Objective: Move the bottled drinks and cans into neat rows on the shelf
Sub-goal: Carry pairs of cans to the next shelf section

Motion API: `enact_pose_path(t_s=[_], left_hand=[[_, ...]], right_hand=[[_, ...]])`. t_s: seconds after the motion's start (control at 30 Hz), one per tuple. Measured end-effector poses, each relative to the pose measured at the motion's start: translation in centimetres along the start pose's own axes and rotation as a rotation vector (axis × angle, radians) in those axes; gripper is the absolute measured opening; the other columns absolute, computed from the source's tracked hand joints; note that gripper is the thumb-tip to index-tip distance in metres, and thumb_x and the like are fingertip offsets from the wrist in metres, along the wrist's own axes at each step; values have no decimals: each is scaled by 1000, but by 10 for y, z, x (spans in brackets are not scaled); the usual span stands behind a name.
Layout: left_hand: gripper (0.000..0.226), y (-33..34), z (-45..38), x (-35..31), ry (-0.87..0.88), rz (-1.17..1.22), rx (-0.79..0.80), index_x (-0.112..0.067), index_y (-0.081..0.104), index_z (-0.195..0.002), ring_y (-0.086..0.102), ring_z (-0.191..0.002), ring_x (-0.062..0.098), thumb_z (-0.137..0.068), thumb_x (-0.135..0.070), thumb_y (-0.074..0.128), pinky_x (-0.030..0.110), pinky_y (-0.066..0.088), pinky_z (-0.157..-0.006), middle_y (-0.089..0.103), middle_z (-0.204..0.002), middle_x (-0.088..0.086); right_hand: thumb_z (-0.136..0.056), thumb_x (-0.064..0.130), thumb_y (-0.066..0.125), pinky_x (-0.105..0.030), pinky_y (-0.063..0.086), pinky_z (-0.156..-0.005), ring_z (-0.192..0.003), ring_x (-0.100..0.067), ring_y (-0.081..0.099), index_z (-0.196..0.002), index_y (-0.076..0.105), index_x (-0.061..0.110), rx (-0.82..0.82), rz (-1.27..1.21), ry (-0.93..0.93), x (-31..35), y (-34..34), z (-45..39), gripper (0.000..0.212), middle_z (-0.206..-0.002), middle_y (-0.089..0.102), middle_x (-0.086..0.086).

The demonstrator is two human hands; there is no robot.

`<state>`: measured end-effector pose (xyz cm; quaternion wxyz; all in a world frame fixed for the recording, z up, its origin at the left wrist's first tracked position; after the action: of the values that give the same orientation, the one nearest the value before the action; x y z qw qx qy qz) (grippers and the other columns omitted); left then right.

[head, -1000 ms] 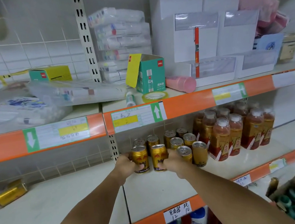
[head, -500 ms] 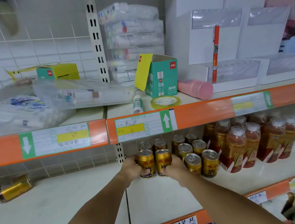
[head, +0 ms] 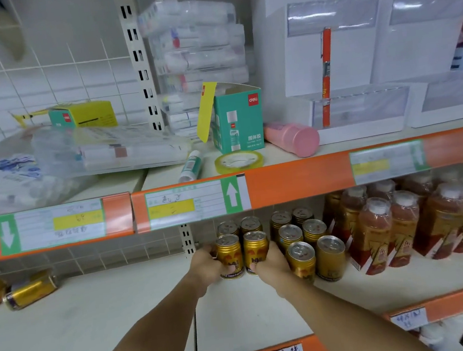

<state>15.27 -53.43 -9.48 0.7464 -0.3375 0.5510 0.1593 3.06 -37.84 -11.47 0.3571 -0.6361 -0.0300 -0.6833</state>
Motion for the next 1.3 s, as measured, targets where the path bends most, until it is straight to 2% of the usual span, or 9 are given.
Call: enact_pose_path(t_s=[0.13,0.3,0.43,0.57,0.73,0.83,1.0,1.17,1.3], left_hand=[[54,5,-1,0,-1,-8,-19,-22,63,-102,64,-108,25,-65,5,89,42,53,-97,69,-105,0],[64,9,0,5,-29,-18,-57,-16,60,-115,61,-113,28,-63,5,91,47,50,-103,66,-114,5],[67,10,1,8,-33,-7,-82,-15,60,-116,63,-114,30,-61,6,91,50,50,-103,63,-120,6],[74,12,1,13,-34,35,-91,-12,60,-124,64,-113,29,-60,9,91,50,51,-104,62,-123,6],[66,15,2,18,-27,77,-98,-33,59,-99,64,-95,6,-60,11,89,33,53,-85,64,-109,-12],[66,17,2,22,-15,80,-90,-36,60,-99,63,-92,-2,-62,11,88,22,51,-73,63,-107,-18],[70,20,3,25,-8,84,-80,-26,62,-122,66,-108,15,-68,13,83,34,54,-92,70,-116,-8],[64,27,14,14,-19,-5,-35,-29,59,-124,64,-105,9,-71,-3,83,26,51,-89,69,-110,-14],[60,28,29,5,-12,-92,-9,-26,57,-135,61,-114,15,-80,-17,79,34,49,-104,67,-125,-6]], right_hand=[[-80,11,74,-33,44,-87,-108,-22,58,-123,47,26,10,3,-28,0,1,-3,53,-110,59,4],[-83,10,74,-39,45,-98,-119,-26,56,-130,43,24,3,9,-36,-1,3,-4,57,-122,58,1],[-84,10,72,-45,44,-105,-125,-28,53,-135,40,23,-12,17,-44,-1,3,-4,62,-133,55,-2],[-86,11,72,-45,44,-105,-126,-29,53,-136,37,23,-14,16,-41,-4,3,-5,62,-136,54,-3],[-87,13,71,-44,43,-105,-126,-28,52,-133,37,26,-16,18,-44,-8,5,-5,59,-135,54,-2],[-87,14,70,-42,43,-105,-125,-28,52,-132,37,27,-27,31,-46,-11,5,-4,58,-134,55,-1],[-86,14,71,-42,42,-107,-126,-27,52,-131,38,26,-23,56,-45,-10,5,-4,57,-134,55,-2],[-85,18,70,-39,45,-102,-125,-33,55,-140,35,18,-26,67,-20,-6,3,-2,66,-136,56,-10],[-89,27,69,-39,46,-100,-125,-35,56,-145,31,16,-13,72,-25,-3,1,4,69,-138,57,-12]])
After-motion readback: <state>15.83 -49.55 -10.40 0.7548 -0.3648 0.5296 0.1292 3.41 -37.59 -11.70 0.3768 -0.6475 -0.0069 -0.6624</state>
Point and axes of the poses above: each hand's wrist, its own z-axis away from the middle knuckle, its own y-axis out of the palm, x = y × z, the point moved 9 cm from there along -z, towards the middle knuckle
